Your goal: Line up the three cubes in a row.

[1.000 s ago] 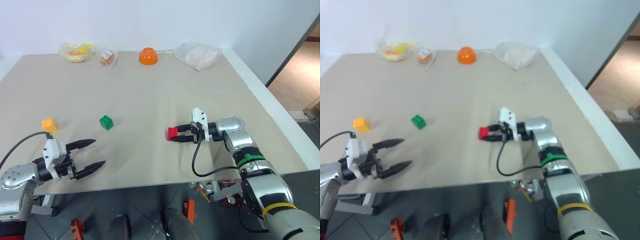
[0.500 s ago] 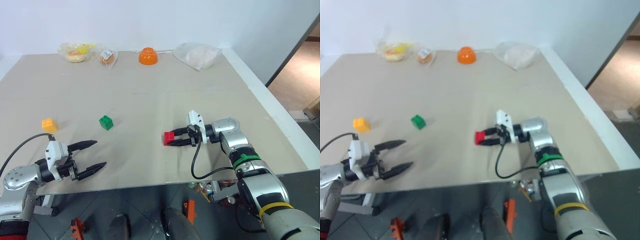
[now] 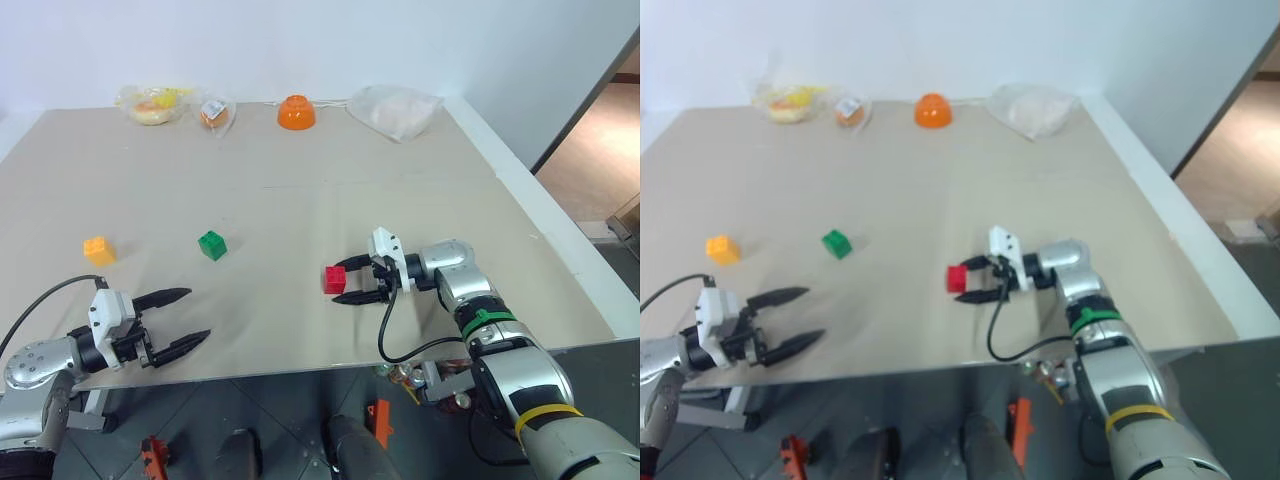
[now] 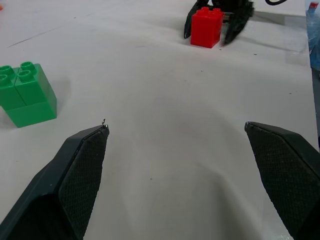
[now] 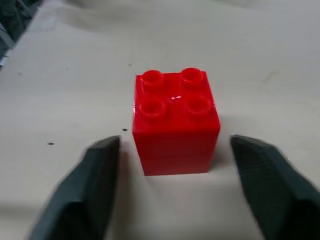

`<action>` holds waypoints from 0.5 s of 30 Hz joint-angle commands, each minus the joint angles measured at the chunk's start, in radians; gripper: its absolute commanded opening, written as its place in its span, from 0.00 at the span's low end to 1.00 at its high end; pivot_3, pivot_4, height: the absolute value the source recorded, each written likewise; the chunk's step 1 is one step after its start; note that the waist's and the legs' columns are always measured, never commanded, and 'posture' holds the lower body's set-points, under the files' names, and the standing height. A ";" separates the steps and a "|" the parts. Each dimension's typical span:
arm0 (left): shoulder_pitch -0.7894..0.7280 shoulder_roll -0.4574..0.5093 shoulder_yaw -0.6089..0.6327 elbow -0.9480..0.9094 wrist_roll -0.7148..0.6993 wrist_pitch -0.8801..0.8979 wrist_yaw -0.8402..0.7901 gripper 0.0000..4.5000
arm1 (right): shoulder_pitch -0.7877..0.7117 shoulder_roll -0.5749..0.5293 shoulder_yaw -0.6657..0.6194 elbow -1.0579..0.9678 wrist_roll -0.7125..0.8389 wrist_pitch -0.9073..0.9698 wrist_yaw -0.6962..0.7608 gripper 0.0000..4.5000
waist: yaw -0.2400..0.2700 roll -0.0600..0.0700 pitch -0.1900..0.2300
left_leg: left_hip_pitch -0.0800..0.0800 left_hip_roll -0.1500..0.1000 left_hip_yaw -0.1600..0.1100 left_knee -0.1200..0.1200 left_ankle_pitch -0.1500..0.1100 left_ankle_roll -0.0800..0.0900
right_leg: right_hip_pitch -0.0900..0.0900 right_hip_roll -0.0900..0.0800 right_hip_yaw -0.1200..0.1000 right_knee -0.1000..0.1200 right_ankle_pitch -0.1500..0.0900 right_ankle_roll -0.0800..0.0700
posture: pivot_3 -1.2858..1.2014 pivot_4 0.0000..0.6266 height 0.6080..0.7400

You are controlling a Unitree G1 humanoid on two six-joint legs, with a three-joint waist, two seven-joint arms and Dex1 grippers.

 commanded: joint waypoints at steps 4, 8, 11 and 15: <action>-0.052 -0.011 0.027 0.029 0.012 0.071 0.136 1.00 | -0.028 -0.061 -0.020 -0.046 0.017 -0.004 0.071 0.96 | 0.000 0.000 0.000 | 0.000 0.000 0.000 0.000 0.000 0.000 | 0.000 0.000 0.000 0.000 0.000 0.001 | 0.52 0.24 1.00; -0.057 -0.007 -0.004 0.010 0.031 0.116 0.174 1.00 | -0.049 -0.117 -0.050 -0.116 0.067 0.040 0.130 0.96 | 0.001 0.000 0.000 | -0.001 -0.001 0.000 0.000 0.000 0.000 | 0.000 0.000 0.001 0.000 0.001 0.004 | 0.52 0.24 1.00; -0.092 -0.016 -0.024 0.008 0.055 0.153 0.228 1.00 | -0.091 -0.174 -0.088 -0.174 0.120 0.072 0.148 0.96 | 0.001 0.000 0.000 | -0.001 0.000 0.000 0.000 0.000 0.000 | -0.001 0.000 0.000 0.000 0.001 0.004 | 0.52 0.24 1.00; -0.150 -0.039 -0.036 0.014 0.070 0.201 0.299 1.00 | -0.172 -0.160 -0.182 -0.249 0.243 0.238 0.048 0.96 | 0.000 0.001 0.001 | 0.000 0.000 0.000 0.000 0.000 0.000 | -0.001 0.000 0.000 0.001 0.002 0.003 | 0.52 0.24 1.00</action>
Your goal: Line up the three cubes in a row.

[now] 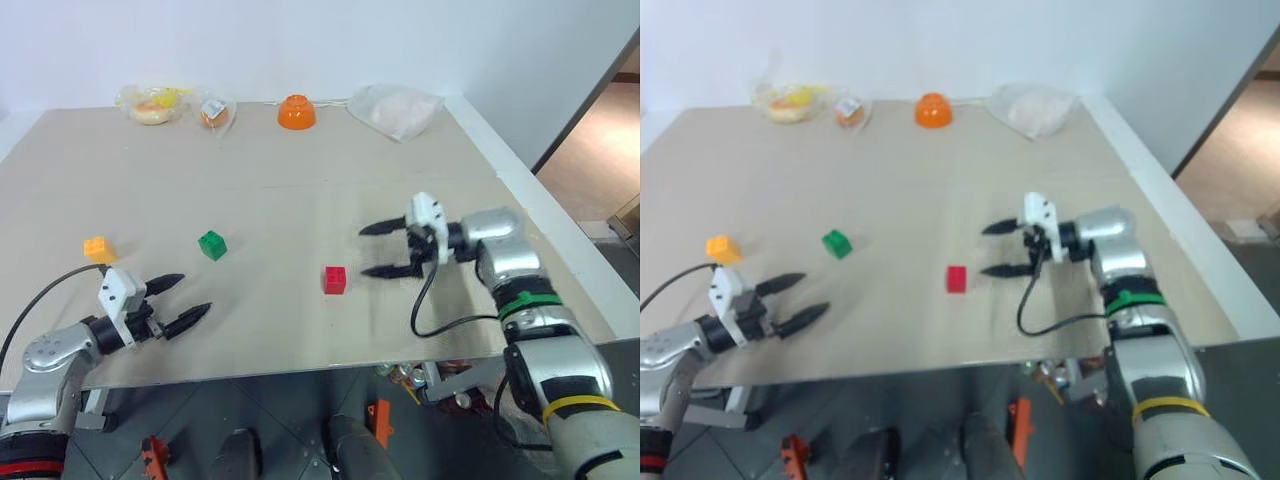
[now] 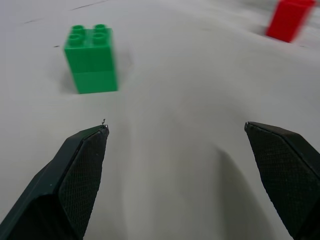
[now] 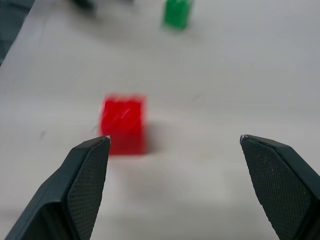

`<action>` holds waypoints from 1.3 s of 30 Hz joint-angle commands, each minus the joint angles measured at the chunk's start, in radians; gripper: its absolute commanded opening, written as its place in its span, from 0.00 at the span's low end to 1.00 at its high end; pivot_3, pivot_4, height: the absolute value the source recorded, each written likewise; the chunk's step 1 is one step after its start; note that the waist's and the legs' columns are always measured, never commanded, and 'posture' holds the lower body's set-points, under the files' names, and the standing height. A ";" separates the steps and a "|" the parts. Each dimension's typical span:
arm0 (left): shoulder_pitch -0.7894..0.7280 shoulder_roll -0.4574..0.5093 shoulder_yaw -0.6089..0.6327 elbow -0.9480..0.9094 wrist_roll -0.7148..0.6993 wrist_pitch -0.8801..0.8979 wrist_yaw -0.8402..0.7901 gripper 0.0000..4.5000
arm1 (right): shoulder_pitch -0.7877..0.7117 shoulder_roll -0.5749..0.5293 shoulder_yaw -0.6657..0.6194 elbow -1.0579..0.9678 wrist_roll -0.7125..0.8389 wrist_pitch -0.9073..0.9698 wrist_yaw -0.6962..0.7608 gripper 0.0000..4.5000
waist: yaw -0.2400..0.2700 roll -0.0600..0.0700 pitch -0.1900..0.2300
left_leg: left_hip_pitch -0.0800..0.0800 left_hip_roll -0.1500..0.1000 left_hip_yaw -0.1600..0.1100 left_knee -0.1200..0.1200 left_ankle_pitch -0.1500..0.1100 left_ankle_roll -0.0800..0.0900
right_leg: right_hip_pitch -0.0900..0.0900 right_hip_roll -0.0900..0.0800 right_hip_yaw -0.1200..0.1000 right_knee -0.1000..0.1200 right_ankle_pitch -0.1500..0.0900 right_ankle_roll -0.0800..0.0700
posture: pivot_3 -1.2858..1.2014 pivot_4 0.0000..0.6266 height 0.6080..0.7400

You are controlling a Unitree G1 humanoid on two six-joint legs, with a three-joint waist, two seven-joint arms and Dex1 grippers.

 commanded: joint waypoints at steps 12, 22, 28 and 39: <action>-0.145 -0.016 -0.022 0.085 0.077 0.010 0.092 1.00 | 0.116 0.054 -0.058 -0.451 0.173 0.272 -0.124 0.96 | 0.013 -0.001 -0.001 | -0.005 -0.001 -0.002 -0.001 0.000 0.000 | -0.005 -0.001 -0.001 0.000 0.000 0.003 | 0.52 0.24 1.00; -0.296 -0.044 -0.045 0.236 0.110 0.001 0.093 1.00 | 0.210 0.055 -0.034 -0.580 0.190 0.336 -0.167 0.96 | 0.019 -0.001 -0.001 | -0.005 -0.001 -0.002 0.001 0.000 0.000 | -0.004 0.000 -0.002 0.000 0.001 0.004 | 0.52 0.24 1.00; -0.377 -0.054 -0.057 0.354 0.138 -0.028 0.091 1.00 | 0.240 0.051 -0.029 -0.620 0.203 0.354 -0.185 0.96 | 0.019 -0.001 -0.001 | -0.005 -0.001 -0.002 0.001 0.000 0.000 | -0.005 0.000 -0.001 0.001 0.001 0.004 | 0.52 0.24 1.00; -0.452 -0.084 -0.091 0.472 0.175 -0.063 0.060 1.00 | 0.261 0.035 -0.037 -0.657 0.222 0.371 -0.213 0.96 | 0.021 -0.001 -0.001 | -0.006 -0.001 -0.002 0.002 0.000 0.000 | -0.005 0.000 -0.001 0.001 0.002 0.004 | 0.52 0.24 1.00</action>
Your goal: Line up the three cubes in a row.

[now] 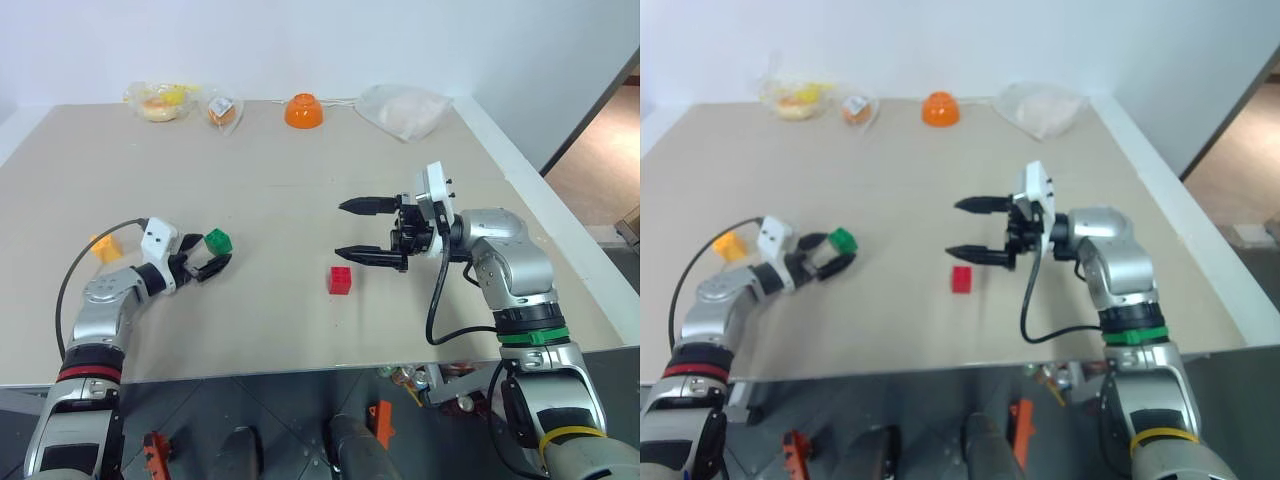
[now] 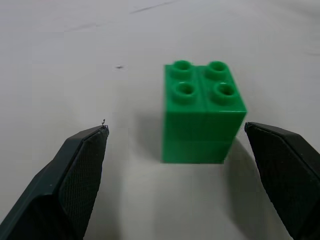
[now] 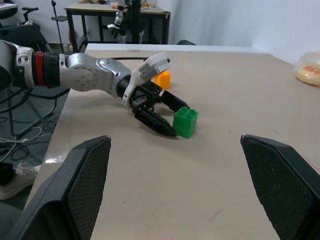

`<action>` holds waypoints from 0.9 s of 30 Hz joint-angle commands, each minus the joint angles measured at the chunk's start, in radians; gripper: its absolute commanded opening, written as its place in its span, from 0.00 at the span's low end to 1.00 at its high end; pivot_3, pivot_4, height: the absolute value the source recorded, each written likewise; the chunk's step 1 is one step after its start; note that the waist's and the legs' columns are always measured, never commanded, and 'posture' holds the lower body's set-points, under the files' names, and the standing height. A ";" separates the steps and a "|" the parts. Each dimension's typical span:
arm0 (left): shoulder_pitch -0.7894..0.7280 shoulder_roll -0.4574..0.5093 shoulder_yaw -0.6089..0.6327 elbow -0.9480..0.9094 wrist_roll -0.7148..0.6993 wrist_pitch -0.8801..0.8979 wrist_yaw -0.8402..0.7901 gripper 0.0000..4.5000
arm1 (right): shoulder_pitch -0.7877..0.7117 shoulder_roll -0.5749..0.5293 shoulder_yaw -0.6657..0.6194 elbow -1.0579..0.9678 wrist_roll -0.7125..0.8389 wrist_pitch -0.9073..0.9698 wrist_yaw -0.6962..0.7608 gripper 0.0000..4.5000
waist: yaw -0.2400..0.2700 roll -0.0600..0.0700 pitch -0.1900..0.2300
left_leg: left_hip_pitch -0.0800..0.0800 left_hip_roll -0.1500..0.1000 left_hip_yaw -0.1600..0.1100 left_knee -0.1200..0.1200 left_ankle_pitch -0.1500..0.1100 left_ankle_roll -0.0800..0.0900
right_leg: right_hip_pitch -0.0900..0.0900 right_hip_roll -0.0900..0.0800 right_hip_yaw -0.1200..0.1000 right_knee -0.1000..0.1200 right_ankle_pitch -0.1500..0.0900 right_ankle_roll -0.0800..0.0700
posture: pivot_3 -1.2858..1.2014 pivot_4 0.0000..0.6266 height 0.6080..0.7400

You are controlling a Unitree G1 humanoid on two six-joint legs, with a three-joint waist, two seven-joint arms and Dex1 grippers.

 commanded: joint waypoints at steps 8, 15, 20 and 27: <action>-0.056 -0.008 0.014 0.046 0.003 -0.054 -0.020 0.67 | 0.003 -0.012 -0.016 -0.039 0.023 -0.012 -0.015 0.97 | 0.000 0.000 0.000 | 0.000 0.000 0.000 0.000 0.000 0.000 | 0.000 0.000 0.000 0.000 0.000 0.000 | 0.52 0.24 1.00; -0.046 0.004 -0.003 0.024 0.012 -0.070 -0.056 0.29 | 0.008 -0.015 -0.014 -0.035 0.023 -0.016 -0.016 0.97 | 0.000 0.000 0.000 | 0.000 0.000 0.000 0.000 0.000 0.000 | 0.000 0.000 0.000 0.000 0.000 0.000 | 0.52 0.24 1.00; -0.018 0.029 -0.055 -0.079 -0.016 -0.068 -0.249 0.29 | 0.038 -0.039 -0.013 -0.065 0.041 0.021 0.002 0.97 | 0.001 0.000 0.000 | 0.000 0.000 0.000 0.000 0.000 0.000 | 0.000 0.000 0.000 0.000 0.000 0.000 | 0.52 0.24 1.00; -0.059 0.059 -0.131 -0.130 -0.042 -0.109 -0.533 0.29 | 0.151 -0.146 -0.022 -0.120 0.036 0.036 0.042 0.97 | 0.002 0.000 0.000 | 0.000 0.000 0.001 0.000 0.000 0.000 | 0.000 0.000 0.001 0.000 0.000 0.000 | 0.52 0.24 1.00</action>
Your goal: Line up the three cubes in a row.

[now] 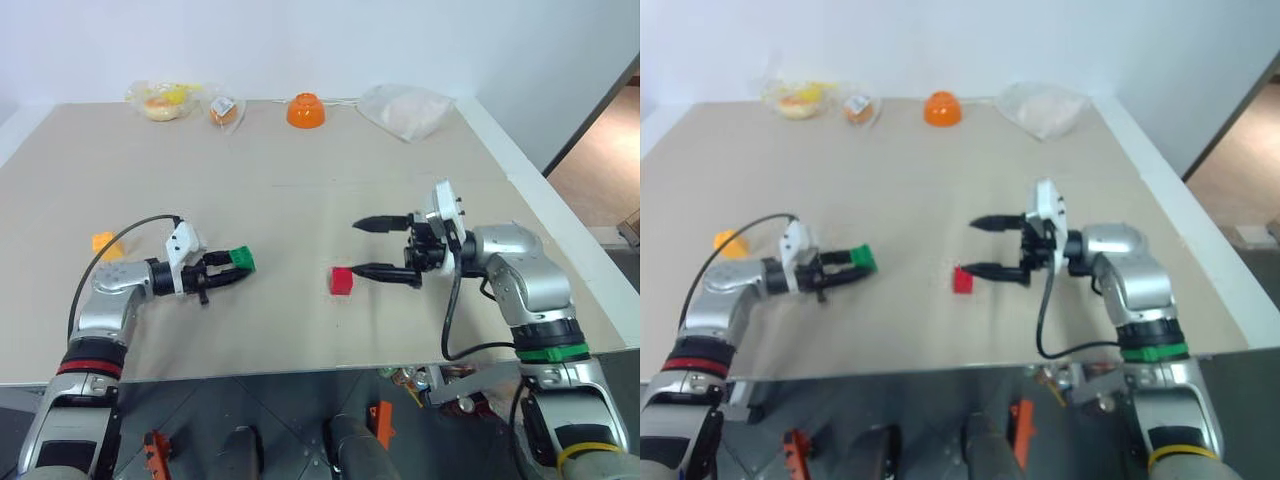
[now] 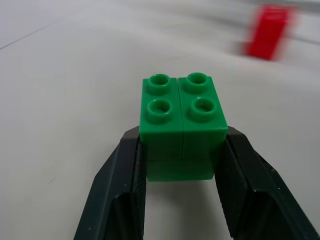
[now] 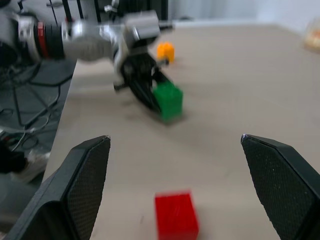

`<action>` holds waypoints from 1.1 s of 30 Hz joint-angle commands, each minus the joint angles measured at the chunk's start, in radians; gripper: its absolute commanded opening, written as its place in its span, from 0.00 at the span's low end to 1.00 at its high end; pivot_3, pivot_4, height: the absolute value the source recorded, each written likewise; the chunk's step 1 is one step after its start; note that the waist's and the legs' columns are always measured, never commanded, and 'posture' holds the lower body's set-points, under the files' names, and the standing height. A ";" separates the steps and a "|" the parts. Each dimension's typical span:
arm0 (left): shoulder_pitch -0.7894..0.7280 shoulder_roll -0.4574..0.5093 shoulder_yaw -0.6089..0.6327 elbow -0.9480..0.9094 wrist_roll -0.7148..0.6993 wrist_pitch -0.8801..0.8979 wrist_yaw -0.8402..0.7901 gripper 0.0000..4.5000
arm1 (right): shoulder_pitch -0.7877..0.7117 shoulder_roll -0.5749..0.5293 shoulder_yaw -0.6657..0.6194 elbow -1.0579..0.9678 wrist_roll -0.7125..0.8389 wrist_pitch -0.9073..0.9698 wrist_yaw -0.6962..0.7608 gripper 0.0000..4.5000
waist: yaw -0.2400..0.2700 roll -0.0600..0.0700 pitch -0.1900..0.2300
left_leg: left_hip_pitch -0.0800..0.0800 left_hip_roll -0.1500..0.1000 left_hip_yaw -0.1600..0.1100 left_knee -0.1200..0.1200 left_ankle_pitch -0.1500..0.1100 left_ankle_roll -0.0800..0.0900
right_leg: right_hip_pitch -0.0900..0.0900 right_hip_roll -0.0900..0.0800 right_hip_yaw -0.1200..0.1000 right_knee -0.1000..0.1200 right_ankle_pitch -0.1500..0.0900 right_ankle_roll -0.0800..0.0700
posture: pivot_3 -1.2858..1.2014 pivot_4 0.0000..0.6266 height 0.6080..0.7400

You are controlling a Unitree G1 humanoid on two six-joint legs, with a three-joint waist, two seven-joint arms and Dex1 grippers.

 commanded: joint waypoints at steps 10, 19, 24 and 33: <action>-0.168 -0.106 -0.107 0.174 0.039 -0.159 -0.220 0.29 | 0.155 -0.076 -0.083 -0.259 0.079 0.091 -0.086 0.97 | -0.003 0.000 0.000 | 0.001 0.000 0.000 0.004 0.000 0.000 | 0.003 0.000 0.001 0.000 0.001 0.001 | 0.52 0.24 1.00; -0.279 -0.164 -0.106 0.408 0.104 -0.290 -0.166 0.29 | 0.197 -0.086 -0.109 -0.325 0.108 0.122 -0.149 0.97 | 0.002 0.000 0.000 | 0.000 -0.001 -0.001 0.007 0.000 0.000 | 0.004 0.000 0.001 0.000 0.001 0.002 | 0.52 0.24 1.00; -0.295 -0.192 -0.113 0.456 0.129 -0.329 -0.161 0.29 | 0.192 -0.083 -0.108 -0.325 0.110 0.123 -0.162 0.97 | 0.000 0.000 0.000 | 0.000 -0.001 0.000 0.008 -0.001 0.002 | 0.004 0.000 0.001 -0.001 0.001 0.002 | 0.52 0.24 1.00; -0.312 -0.227 -0.109 0.520 0.158 -0.345 -0.109 0.29 | 0.171 -0.069 -0.094 -0.308 0.107 0.110 -0.171 0.97 | 0.001 0.000 0.000 | 0.000 -0.001 -0.001 0.008 -0.001 0.002 | 0.005 0.001 0.001 -0.001 0.002 0.003 | 0.52 0.24 1.00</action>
